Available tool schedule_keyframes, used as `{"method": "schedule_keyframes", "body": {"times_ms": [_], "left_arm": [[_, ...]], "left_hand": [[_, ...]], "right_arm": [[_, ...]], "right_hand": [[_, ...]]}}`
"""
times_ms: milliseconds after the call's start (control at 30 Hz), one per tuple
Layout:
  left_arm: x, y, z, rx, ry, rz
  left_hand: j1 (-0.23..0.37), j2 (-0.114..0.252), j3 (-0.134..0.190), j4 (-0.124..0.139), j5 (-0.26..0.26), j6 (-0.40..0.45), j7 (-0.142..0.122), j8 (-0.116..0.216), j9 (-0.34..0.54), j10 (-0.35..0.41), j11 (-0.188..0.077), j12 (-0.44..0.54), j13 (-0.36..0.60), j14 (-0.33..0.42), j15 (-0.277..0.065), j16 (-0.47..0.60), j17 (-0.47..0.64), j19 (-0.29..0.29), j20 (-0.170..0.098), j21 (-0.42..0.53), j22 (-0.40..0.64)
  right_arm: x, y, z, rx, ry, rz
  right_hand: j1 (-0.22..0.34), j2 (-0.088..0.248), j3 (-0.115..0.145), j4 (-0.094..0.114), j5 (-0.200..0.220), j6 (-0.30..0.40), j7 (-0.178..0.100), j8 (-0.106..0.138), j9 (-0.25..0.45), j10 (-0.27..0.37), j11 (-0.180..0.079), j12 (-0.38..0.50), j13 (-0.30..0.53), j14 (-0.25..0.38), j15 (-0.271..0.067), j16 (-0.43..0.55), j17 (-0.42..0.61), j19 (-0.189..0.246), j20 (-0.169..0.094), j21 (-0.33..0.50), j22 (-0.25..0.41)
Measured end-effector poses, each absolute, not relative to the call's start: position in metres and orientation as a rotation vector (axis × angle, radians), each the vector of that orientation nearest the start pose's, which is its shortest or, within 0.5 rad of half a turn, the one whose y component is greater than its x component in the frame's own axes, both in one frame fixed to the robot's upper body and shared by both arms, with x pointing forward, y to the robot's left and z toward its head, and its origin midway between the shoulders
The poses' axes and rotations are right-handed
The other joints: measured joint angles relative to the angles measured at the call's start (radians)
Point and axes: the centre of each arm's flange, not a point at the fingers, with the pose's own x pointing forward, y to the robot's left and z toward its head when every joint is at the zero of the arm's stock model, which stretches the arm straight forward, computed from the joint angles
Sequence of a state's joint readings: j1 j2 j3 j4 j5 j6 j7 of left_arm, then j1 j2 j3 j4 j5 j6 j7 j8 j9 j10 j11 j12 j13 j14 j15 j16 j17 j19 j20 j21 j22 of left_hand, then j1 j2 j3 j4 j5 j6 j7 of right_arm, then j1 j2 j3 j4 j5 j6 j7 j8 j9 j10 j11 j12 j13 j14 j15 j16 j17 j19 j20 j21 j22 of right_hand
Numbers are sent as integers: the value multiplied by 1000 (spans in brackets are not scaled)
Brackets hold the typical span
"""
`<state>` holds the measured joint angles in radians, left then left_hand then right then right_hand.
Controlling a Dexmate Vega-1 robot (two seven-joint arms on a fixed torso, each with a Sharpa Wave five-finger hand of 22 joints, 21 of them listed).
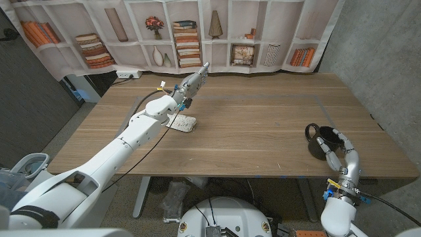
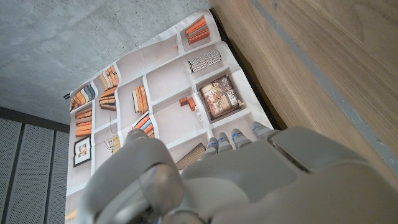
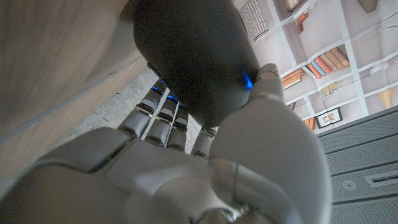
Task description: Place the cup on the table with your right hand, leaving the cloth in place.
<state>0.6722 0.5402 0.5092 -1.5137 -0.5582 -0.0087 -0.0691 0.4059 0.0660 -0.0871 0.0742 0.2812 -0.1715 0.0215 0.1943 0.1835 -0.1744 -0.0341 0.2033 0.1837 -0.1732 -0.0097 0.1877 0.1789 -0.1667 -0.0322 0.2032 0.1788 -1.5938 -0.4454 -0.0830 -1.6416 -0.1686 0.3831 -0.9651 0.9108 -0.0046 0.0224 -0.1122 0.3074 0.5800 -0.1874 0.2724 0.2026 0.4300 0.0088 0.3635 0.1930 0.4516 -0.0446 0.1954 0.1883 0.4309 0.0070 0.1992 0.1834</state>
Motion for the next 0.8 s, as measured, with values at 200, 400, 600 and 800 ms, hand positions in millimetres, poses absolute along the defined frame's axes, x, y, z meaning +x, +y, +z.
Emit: {"method": "schedule_keyframes", "body": {"times_ms": [200, 400, 600, 800], "left_arm": [[636, 186, 60, 192, -576, -439], [635, 188, 57, 192, -572, -437], [634, 190, 57, 189, -574, -432], [634, 191, 56, 186, -571, -430]], "left_hand": [[0, 0, 0, 0, 0, 0, 0, 0, 0, 0, 0, 0, 0, 0, 0, 0, 0, 0, 0, 0, 0], [0, 0, 0, 0, 0, 0, 0, 0, 0, 0, 0, 0, 0, 0, 0, 0, 0, 0, 0, 0, 0], [0, 0, 0, 0, 0, 0, 0, 0, 0, 0, 0, 0, 0, 0, 0, 0, 0, 0, 0, 0, 0], [0, 0, 0, 0, 0, 0, 0, 0, 0, 0, 0, 0, 0, 0, 0, 0, 0, 0, 0, 0, 0]], "right_arm": [[449, -367, -232, -349, -624, -690], [448, -365, -231, -361, -606, -680], [446, -364, -230, -371, -594, -673], [443, -364, -228, -379, -590, -667]], "right_hand": [[-7, 7, -4, 4, -2, -11, 4, -6, 0, -7, -7, -10, 0, -10, -2, -8, 0, -7, 7, 0, 0], [-13, 13, -8, 8, -3, -24, 9, -17, 0, -20, -20, -27, 3, -33, 3, -13, 0, -21, 14, -4, 0], [-1, 25, -12, 12, -4, -48, 23, -32, 0, -28, -28, -43, 5, -65, 0, -15, 0, -35, 28, -4, 0], [5, 32, -21, 21, -4, -73, 29, -43, 0, -38, -38, -60, 5, -95, 2, -19, 0, -52, 45, -4, 0]]}}
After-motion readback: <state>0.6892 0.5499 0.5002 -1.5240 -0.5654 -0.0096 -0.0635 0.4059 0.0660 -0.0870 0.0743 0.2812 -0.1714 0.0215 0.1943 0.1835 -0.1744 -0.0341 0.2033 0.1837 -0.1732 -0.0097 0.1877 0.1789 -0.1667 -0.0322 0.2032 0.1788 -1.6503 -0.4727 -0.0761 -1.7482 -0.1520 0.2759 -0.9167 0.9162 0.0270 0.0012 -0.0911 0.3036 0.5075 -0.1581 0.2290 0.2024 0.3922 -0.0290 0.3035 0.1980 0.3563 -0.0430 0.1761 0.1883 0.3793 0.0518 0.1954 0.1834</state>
